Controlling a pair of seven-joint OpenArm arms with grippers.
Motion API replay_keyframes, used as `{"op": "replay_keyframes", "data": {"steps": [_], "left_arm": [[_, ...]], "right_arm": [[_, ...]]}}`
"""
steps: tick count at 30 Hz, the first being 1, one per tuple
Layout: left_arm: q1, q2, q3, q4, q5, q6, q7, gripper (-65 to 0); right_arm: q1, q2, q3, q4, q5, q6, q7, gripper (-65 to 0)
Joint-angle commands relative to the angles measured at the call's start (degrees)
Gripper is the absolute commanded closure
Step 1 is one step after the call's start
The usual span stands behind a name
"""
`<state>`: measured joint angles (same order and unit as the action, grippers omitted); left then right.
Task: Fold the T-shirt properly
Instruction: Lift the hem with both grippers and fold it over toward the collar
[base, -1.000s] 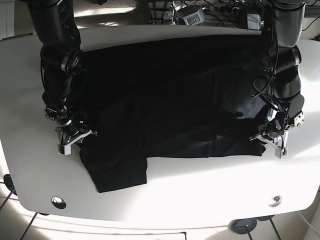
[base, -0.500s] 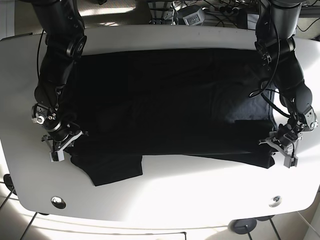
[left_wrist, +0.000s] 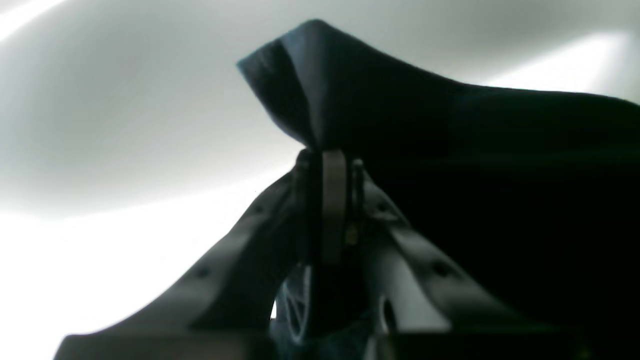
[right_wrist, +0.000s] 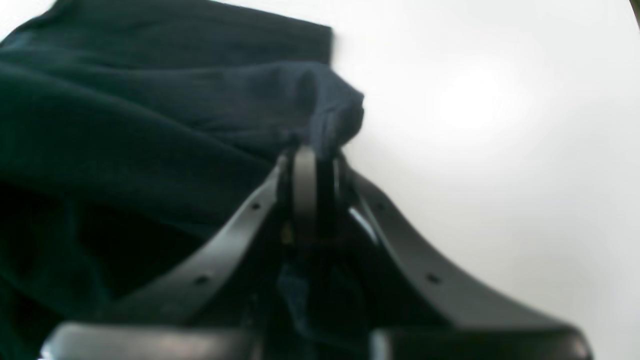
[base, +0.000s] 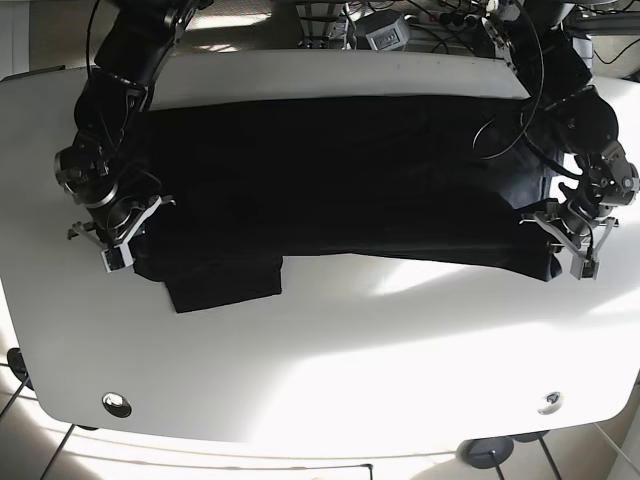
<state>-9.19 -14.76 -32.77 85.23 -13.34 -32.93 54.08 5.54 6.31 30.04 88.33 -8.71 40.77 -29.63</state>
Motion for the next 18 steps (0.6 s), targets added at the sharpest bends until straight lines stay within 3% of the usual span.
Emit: {"op": "replay_keyframes", "data": {"steps": [1, 9, 11, 13, 14, 15, 16, 18], "left_arm": [[1.9, -0.9, -0.6, 3.5, -0.2, 0.3, -1.0, 0.0], [12.5, -1.1, -0.7, 10.9, 0.1, 0.3, -0.2, 0.0], [12.7, -1.2, -0.7, 10.6, 0.2, 0.3, 2.3, -9.2], [12.8, -1.7, -0.7, 10.8, 0.2, 0.3, 4.0, -29.0], [12.8, -1.7, -0.7, 10.8, 0.1, 0.3, 4.0, -33.2], [12.8, -1.7, -0.7, 10.9, -0.2, 0.3, 4.0, -34.2], [12.8, -1.7, -0.7, 11.3, -0.2, 0.3, 4.0, -33.1], [12.8, -1.6, -0.6, 14.6, -0.2, 0.3, 4.0, -31.8]], "right_arm": [[-0.2, 0.1, 1.9, 2.4, 0.1, -0.77, -0.5, -2.1], [-9.9, -2.2, 3.8, 8.1, 0.2, -0.77, -1.5, -4.4], [-11.4, -2.4, 3.8, 9.4, 0.2, -0.77, -1.5, -14.7], [-13.9, -3.2, 4.7, 12.5, 5.2, -0.77, -1.6, -40.0], [-14.5, -3.3, 6.0, 13.9, 7.9, -0.77, -1.6, -48.2], [-14.8, -3.4, 7.4, 15.4, 11.7, -0.77, -1.7, -59.5], [-14.8, -3.0, 7.5, 16.0, 13.9, -0.77, -2.3, -65.0], [-12.5, -0.7, 7.4, 16.1, 17.9, -0.77, -5.3, -65.0]]}}
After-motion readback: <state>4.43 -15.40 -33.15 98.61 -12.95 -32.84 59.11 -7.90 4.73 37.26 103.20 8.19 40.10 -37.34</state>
